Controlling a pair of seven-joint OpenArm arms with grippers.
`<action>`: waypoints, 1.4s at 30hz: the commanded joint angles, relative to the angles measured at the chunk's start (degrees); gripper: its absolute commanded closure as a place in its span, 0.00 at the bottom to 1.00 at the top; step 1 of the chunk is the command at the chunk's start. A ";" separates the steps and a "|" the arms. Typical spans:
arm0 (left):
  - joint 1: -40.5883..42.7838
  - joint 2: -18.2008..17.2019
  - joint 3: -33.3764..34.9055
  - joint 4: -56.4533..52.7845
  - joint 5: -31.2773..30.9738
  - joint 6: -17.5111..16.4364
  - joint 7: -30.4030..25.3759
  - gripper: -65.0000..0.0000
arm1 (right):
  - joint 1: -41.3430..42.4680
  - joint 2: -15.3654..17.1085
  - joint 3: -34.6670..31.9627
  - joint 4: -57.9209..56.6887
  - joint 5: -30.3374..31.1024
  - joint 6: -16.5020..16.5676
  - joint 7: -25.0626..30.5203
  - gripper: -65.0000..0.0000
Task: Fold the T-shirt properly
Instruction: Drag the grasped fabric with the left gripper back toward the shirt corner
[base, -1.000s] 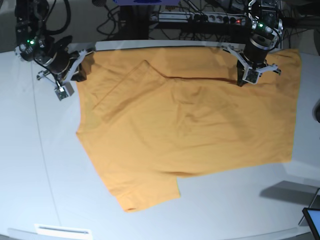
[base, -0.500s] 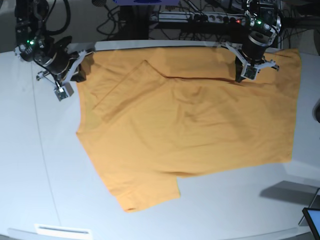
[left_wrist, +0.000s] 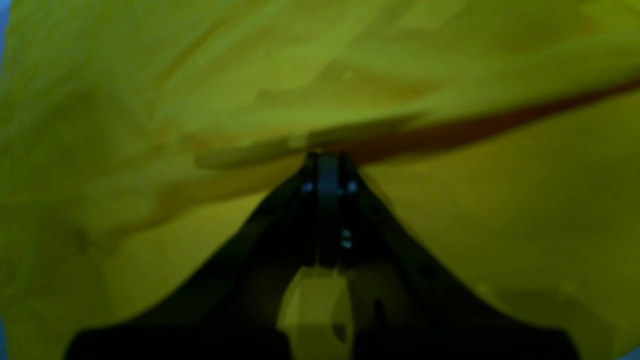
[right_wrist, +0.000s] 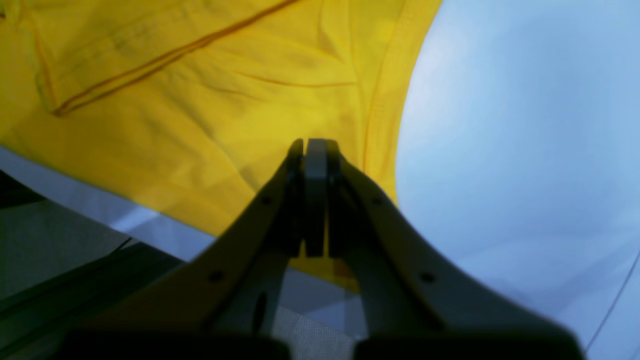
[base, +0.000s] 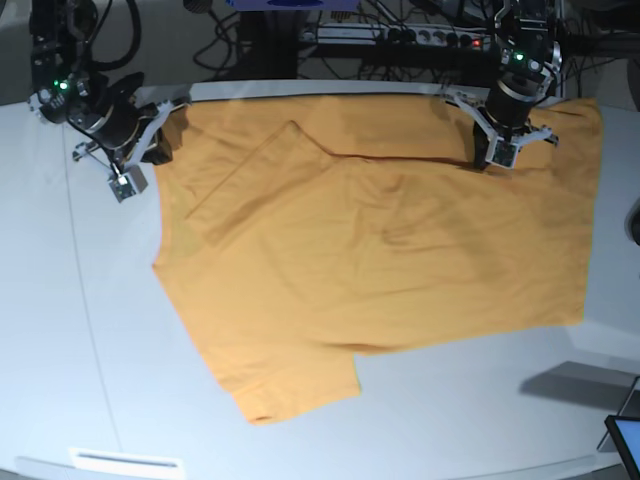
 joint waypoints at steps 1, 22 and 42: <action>0.31 -0.69 -0.62 0.81 -0.07 0.44 -0.98 1.00 | 0.18 0.55 0.40 0.71 0.52 -0.05 1.01 1.00; -5.05 -0.87 -0.62 1.07 -0.07 0.44 4.21 1.00 | 0.18 0.55 0.40 0.71 0.52 -0.05 1.01 1.00; -7.86 -0.69 -6.42 6.96 -0.16 0.44 5.79 1.00 | 0.27 0.55 0.40 0.71 0.52 -0.05 1.01 1.00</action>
